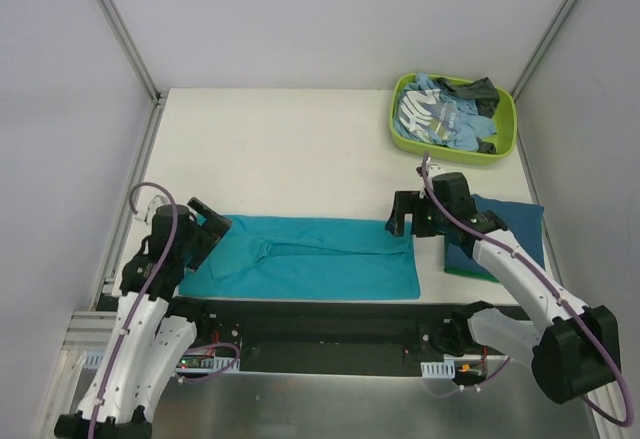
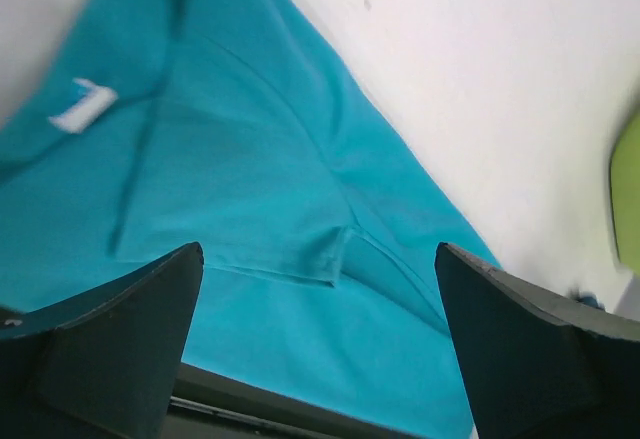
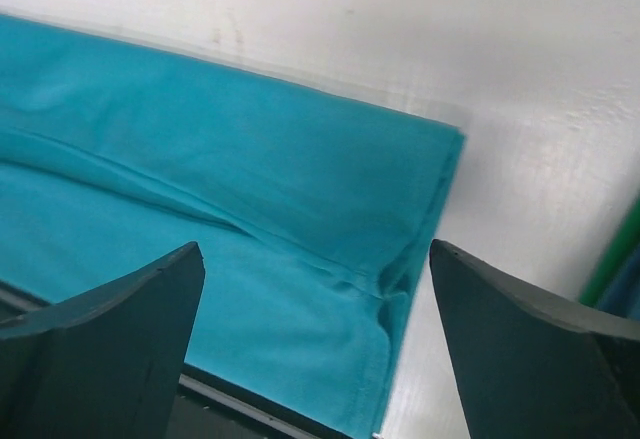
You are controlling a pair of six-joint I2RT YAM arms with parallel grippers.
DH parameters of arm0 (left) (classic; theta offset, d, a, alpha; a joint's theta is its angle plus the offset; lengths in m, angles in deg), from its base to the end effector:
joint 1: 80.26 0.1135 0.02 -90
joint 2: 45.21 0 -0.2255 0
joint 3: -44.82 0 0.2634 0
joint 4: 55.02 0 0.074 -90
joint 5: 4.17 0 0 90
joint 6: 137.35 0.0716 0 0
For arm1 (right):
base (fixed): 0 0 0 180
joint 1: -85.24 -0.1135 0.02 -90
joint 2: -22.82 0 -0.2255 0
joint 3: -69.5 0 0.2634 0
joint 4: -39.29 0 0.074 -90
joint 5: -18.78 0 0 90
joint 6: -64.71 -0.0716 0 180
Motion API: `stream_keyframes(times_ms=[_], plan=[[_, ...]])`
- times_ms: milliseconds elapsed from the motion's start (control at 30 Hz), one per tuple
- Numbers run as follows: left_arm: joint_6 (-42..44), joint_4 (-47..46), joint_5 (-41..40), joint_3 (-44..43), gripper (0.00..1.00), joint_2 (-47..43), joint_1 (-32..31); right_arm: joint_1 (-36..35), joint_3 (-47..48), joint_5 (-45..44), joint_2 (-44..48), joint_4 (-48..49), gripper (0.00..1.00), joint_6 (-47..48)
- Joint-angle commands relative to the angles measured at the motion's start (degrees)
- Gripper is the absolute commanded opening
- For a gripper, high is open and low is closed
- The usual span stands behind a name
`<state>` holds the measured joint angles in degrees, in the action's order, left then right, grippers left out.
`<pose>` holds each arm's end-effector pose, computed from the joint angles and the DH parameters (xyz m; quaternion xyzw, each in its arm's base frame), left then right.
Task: Fold and stack the t-shirts
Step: Fold the other side of the tshirt into a rectangle, then rotate the tshirt 90 degrees
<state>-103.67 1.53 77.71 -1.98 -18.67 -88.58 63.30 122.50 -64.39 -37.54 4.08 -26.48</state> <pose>0.1817 -0.0163 0.2197 -0.3912 0.8000 -0.1875 0.4146 0.2534 0.1112 0.1776 -0.1882 0.8947 0.1339 0.3824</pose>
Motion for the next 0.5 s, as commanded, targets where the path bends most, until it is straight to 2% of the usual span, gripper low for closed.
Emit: stream_keyframes(times_ms=[0,167,267,467], plan=[[5.3,-12.8,16.7,0.5,0.99,11.7,-0.6,-0.7,1.3,12.6,-1.1,5.8,0.96,-2.8],[5.3,-16.6,14.9,0.5,0.99,26.3,-0.7,-3.0,3.3,14.7,-10.6,8.9,0.96,-3.6],[4.8,-20.7,12.4,1.2,0.99,32.1,-0.8,-4.0,4.3,15.1,-16.5,9.6,0.96,-3.8],[1.9,-25.6,9.4,-2.3,0.99,47.9,-0.6,-4.4,3.2,15.8,-21.5,9.7,0.96,-4.4]])
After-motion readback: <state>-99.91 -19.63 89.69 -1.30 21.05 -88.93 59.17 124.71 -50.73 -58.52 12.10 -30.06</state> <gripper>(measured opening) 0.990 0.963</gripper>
